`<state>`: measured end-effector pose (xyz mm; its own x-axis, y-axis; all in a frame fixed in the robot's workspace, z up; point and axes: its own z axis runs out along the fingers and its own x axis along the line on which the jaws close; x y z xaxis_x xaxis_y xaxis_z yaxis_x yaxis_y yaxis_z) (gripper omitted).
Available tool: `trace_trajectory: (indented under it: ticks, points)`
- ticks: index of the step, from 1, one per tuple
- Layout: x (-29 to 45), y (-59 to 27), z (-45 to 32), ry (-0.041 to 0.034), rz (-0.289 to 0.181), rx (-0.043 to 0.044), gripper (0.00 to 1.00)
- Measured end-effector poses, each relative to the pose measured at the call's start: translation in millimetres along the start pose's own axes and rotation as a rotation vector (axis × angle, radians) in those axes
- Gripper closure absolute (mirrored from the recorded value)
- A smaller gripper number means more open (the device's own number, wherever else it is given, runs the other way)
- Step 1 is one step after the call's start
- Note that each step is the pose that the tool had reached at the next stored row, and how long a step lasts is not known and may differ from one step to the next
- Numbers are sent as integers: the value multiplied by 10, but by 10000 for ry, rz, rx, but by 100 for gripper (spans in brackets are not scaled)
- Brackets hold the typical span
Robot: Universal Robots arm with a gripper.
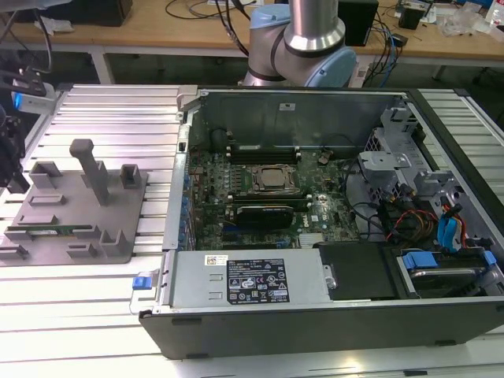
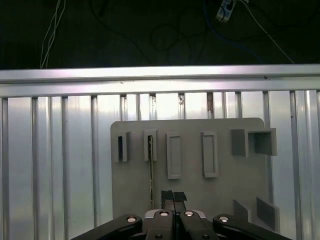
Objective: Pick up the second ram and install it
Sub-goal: 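Pick up the second ram and move it above second insertion slot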
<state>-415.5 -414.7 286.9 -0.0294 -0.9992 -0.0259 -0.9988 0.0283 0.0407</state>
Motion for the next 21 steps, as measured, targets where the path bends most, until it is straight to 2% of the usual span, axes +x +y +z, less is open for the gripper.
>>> trace_trajectory:
  ticks: [3,8,11,15,18,21]
  points:
    - [10,-3,64,0,-9,0,92]
    - [95,-11,191,-6,-12,1,92]
    - [120,-13,234,-5,-11,-1,92]
    - [164,-27,335,-6,-12,0,92]
    - [172,-73,408,-6,-12,-1,92]
    - [175,-83,424,-5,-11,-8,92]
